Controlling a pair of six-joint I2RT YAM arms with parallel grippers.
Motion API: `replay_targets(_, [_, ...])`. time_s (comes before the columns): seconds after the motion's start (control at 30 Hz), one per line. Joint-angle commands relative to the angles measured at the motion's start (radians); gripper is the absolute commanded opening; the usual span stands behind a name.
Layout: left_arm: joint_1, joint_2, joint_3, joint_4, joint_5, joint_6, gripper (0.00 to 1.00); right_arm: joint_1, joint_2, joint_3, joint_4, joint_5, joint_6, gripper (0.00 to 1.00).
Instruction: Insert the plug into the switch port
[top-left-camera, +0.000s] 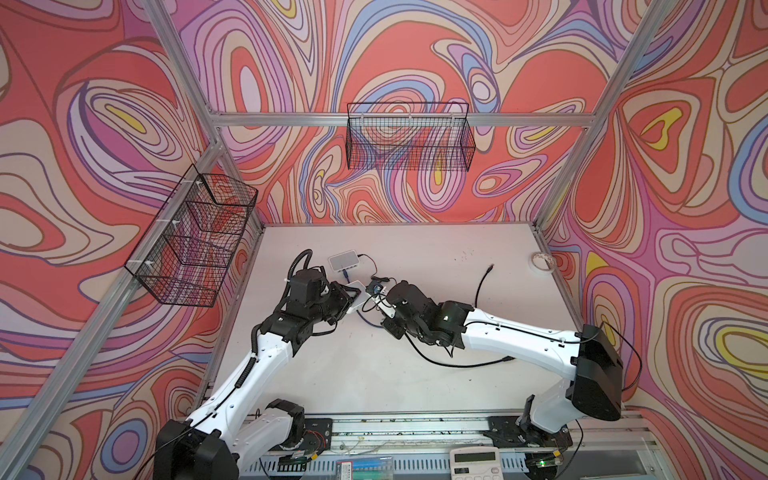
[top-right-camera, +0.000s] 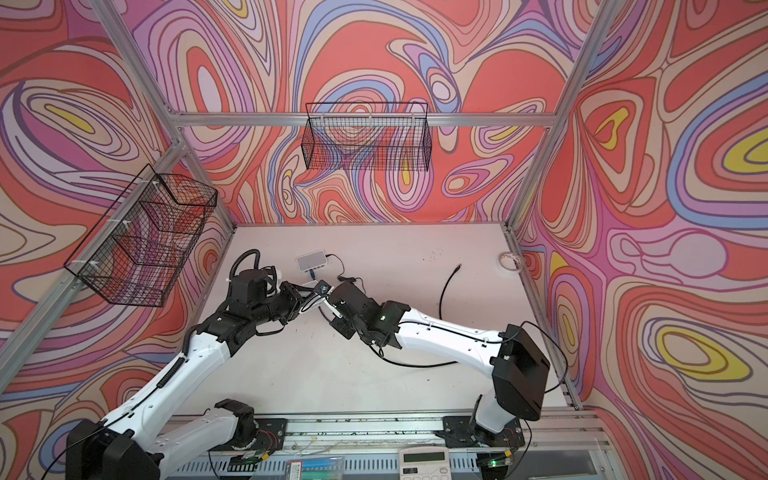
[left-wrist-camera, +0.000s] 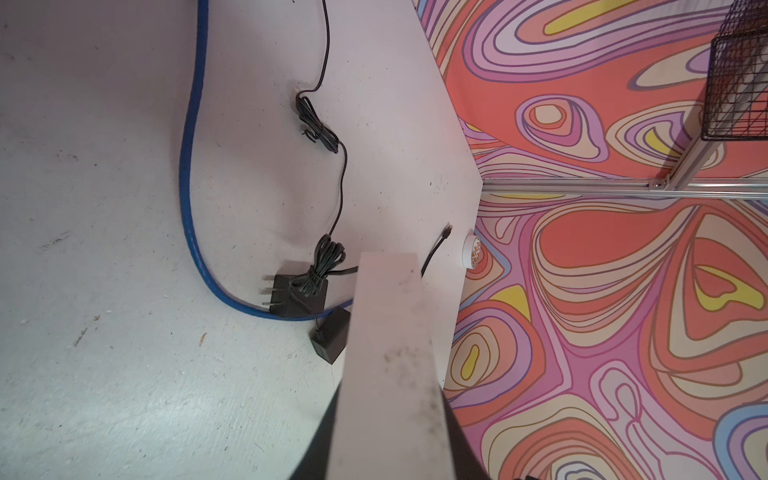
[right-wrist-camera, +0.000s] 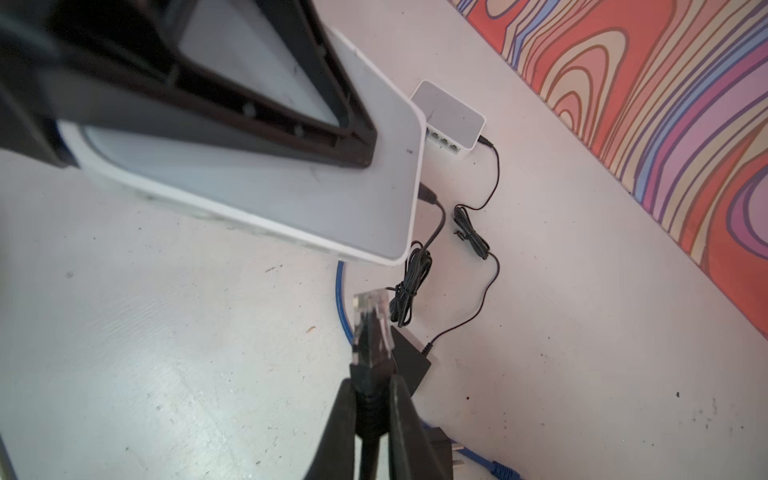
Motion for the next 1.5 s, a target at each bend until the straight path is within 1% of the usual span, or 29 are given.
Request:
replay_targets(0.0, [-0.02, 0.01, 0.031, 0.09, -0.053, -0.024, 0.0, 0.013, 0.028, 0.037, -0.008, 0.06, 0.012, 0.0])
replay_targets(0.17, [-0.054, 0.037, 0.035, 0.16, -0.109, -0.029, 0.0, 0.018, 0.06, 0.075, -0.026, 0.075, 0.026, 0.0])
replay_targets(0.37, [-0.059, 0.043, 0.032, 0.2, -0.161, -0.03, 0.0, 0.018, 0.054, 0.078, -0.029, 0.078, 0.045, 0.0])
replay_targets(0.6, [-0.07, 0.058, 0.032, 0.212, -0.172, -0.039, 0.0, 0.02, 0.058, 0.094, -0.025, 0.081, 0.045, 0.0])
replay_targets(0.93, [-0.087, 0.075, 0.035, 0.222, -0.196, -0.046, 0.0, 0.037, 0.08, 0.123, -0.013, 0.129, 0.033, 0.0])
replay_targets(1.1, [-0.097, 0.082, 0.043, 0.222, -0.206, -0.045, 0.0, 0.047, 0.093, 0.135, -0.004, 0.133, 0.029, 0.0])
replay_targets(1.47, [-0.099, 0.055, 0.044, 0.201, -0.233, -0.04, 0.0, 0.051, 0.098, 0.13, -0.002, 0.134, 0.035, 0.0])
